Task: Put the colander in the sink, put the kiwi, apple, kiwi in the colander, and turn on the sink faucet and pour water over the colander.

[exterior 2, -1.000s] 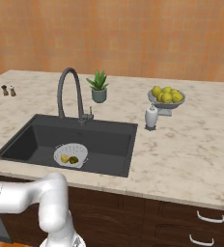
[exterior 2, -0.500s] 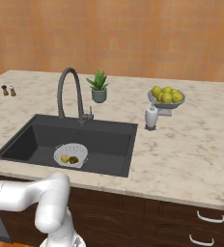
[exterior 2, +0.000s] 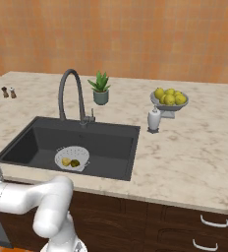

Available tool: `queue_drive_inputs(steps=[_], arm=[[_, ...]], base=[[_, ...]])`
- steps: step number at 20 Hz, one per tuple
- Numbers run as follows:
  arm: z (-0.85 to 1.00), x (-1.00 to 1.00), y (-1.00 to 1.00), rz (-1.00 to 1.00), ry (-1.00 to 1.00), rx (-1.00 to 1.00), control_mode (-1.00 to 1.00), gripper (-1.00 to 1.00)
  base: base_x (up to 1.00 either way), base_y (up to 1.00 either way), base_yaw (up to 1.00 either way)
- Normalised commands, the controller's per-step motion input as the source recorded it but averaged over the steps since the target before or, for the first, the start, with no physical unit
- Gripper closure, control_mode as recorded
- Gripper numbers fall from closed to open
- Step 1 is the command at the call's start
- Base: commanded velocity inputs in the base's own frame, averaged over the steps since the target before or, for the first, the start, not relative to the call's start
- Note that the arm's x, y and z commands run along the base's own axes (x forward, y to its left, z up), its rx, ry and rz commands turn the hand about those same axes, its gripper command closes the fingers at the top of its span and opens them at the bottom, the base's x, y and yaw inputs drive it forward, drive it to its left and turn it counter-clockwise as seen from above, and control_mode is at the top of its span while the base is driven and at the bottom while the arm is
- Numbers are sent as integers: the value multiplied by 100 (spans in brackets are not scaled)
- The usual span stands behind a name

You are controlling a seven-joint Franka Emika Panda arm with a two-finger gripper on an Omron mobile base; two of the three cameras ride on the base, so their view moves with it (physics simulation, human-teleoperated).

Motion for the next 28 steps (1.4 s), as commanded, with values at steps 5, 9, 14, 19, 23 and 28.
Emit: queue_drive_inputs(steps=[5,9,14,19,23,28], arm=[[-14,0,0,0,-1,0,-100,100],[0,-2,-26,-2,-5,0,-100,100],[3,-41,-100,-17,-13,1,-100,100],[7,-36,-100,-28,-11,8,-100,100],[14,-8,-100,-30,-6,11,-100,100],[1,9,-100,-25,-7,8,-100,100]], base=[[0,0,0],[0,0,0],[0,0,0],[0,0,0],[0,0,0],[0,0,0]])
